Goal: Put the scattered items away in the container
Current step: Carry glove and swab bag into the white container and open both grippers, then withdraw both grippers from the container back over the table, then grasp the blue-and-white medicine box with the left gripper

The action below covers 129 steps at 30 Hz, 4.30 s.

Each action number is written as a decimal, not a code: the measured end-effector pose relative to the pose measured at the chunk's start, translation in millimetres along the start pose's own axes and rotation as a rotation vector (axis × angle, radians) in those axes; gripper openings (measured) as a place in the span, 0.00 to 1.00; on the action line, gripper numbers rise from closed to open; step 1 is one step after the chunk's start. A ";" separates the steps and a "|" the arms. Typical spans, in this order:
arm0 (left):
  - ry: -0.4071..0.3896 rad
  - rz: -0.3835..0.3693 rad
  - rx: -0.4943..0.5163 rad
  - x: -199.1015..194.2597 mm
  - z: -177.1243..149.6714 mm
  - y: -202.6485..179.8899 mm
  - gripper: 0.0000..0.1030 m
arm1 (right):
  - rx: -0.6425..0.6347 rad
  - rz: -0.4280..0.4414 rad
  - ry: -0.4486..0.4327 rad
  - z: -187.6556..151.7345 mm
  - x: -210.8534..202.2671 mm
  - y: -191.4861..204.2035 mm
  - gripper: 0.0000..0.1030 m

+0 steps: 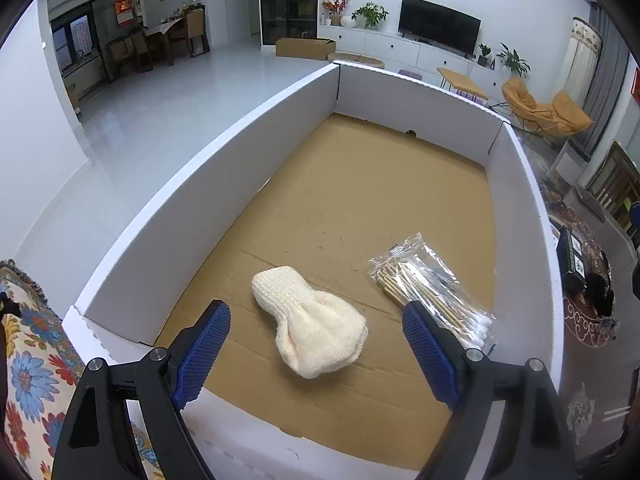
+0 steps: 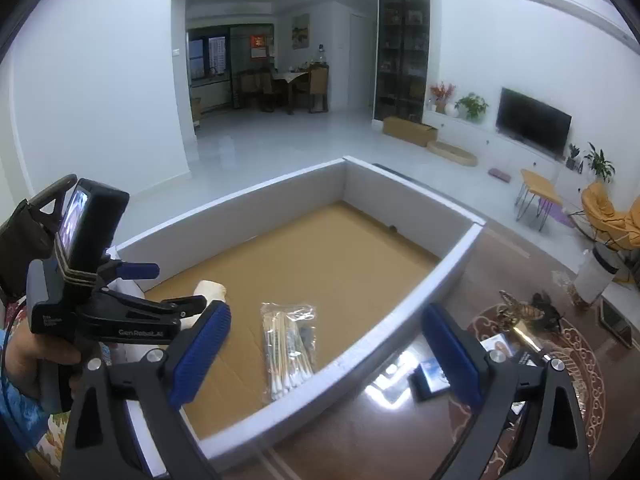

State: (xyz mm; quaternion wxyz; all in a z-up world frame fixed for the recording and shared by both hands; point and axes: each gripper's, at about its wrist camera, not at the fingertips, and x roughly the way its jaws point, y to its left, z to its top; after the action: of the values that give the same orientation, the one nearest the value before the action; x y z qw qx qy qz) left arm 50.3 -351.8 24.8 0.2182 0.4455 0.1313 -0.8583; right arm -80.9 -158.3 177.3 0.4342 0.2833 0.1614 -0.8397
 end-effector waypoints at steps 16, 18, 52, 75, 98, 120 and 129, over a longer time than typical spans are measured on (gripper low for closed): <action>-0.047 -0.047 0.072 -41.8 -10.2 -37.1 0.85 | 0.050 -0.150 -0.058 -29.3 -66.1 -39.2 0.98; -0.051 -0.055 0.090 -45.6 -10.6 -47.4 0.85 | 0.066 -0.169 -0.060 -35.5 -74.1 -47.5 0.98; -0.050 -0.228 0.446 -86.6 -49.1 -271.3 0.85 | 0.391 -0.488 -0.072 -157.1 -202.2 -230.4 0.99; 0.134 -0.213 0.440 6.2 -91.9 -299.5 0.85 | 0.495 -0.490 0.089 -230.2 -170.2 -280.2 0.99; 0.108 -0.153 0.442 58.5 -74.1 -280.5 1.00 | 0.432 -0.399 0.287 -288.5 -91.4 -264.7 1.00; 0.132 -0.220 0.469 137.5 19.8 -334.0 1.00 | 0.432 -0.399 0.288 -288.5 -91.5 -264.6 1.00; 0.083 -0.244 0.449 140.0 18.5 -332.8 1.00 | 0.432 -0.399 0.288 -288.9 -91.4 -264.6 1.00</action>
State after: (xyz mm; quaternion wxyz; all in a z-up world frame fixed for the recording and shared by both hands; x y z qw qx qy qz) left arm -197.5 -106.0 -69.4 0.0030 0.4984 -0.0011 -0.8669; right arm -158.8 200.4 12.7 0.1635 0.4474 0.0915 -0.8745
